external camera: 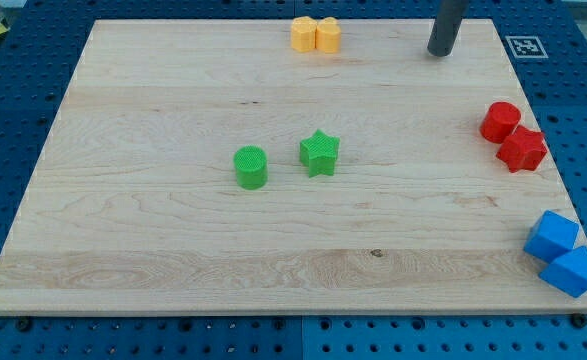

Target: Move your hand towards the green star

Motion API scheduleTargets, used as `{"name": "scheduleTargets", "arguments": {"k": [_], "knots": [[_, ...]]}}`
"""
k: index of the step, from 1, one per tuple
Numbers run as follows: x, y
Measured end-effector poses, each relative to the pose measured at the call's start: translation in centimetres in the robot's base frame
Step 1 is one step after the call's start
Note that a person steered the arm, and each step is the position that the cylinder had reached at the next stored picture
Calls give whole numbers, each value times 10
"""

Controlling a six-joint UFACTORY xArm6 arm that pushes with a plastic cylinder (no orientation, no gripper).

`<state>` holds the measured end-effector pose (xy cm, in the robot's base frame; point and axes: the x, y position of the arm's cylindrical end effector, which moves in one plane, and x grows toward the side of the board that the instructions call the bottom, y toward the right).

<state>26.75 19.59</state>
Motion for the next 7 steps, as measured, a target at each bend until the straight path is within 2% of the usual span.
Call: {"name": "scheduleTargets", "arguments": {"k": [1, 4, 7], "knots": [[0, -29], [14, -55], [70, -118]]}}
